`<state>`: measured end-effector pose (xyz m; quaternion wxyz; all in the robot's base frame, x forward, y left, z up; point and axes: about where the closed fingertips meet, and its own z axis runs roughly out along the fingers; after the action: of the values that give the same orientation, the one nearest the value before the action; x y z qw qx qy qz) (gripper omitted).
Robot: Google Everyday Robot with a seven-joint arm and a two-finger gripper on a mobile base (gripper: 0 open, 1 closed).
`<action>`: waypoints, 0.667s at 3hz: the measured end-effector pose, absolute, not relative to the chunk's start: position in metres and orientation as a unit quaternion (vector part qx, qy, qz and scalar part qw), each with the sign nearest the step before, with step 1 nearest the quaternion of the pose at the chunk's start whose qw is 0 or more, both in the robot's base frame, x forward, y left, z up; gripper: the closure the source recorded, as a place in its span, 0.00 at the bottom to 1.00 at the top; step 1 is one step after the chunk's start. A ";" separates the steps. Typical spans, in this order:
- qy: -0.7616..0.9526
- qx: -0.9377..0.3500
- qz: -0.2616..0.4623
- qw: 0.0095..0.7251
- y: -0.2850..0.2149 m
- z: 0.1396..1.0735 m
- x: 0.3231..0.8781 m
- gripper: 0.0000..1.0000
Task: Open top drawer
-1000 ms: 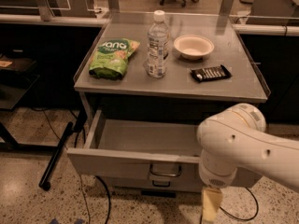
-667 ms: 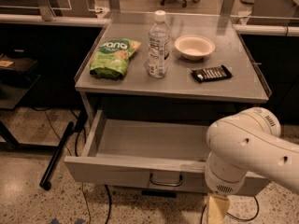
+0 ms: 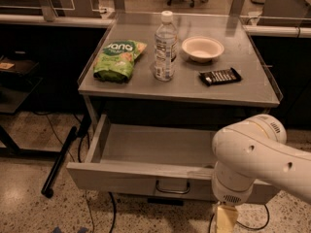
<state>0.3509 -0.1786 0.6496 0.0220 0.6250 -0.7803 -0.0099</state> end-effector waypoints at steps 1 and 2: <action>-0.776 0.630 -0.011 0.036 -0.188 0.644 0.330 0.00; -0.777 0.628 -0.011 0.039 -0.196 0.646 0.319 0.00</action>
Offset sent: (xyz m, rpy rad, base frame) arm -0.0733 -0.0558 0.0139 -0.0361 0.0234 -0.0334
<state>0.3190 -0.1960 0.6461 0.0394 0.6281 -0.7771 -0.0107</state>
